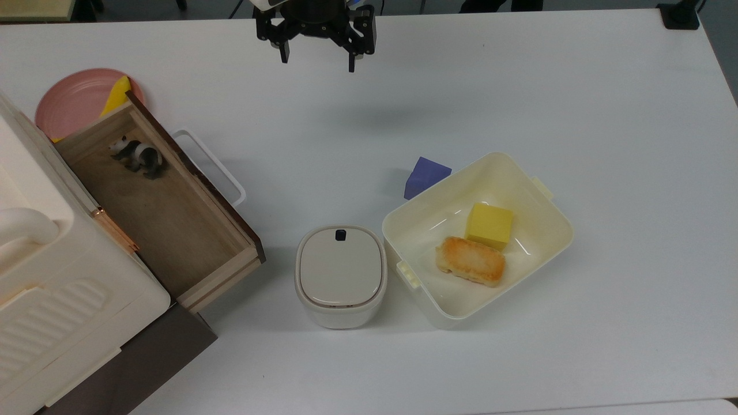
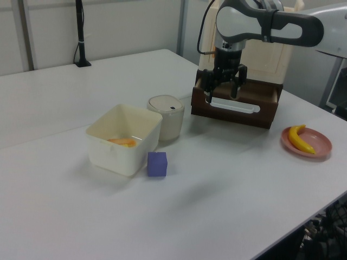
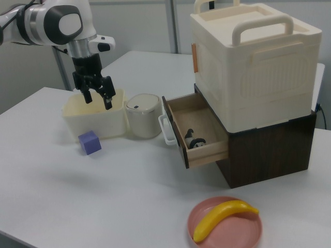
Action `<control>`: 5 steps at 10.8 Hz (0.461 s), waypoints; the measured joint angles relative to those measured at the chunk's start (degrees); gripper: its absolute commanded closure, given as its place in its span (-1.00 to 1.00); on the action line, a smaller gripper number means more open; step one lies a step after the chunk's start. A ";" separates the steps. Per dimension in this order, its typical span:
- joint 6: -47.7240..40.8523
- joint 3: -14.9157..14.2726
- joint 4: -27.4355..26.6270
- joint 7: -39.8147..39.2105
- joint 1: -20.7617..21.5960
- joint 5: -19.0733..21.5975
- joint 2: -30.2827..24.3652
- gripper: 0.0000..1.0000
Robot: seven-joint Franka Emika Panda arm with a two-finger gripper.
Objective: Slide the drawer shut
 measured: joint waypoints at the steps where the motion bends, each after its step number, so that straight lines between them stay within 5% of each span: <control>1: 0.00 0.00 0.00 -0.22 0.00 0.00 0.00 -0.99; 3: 0.00 -0.16 0.00 -1.65 -0.04 0.00 0.00 -0.60; 5: 0.00 -0.19 0.00 -1.75 -0.08 0.00 0.00 0.23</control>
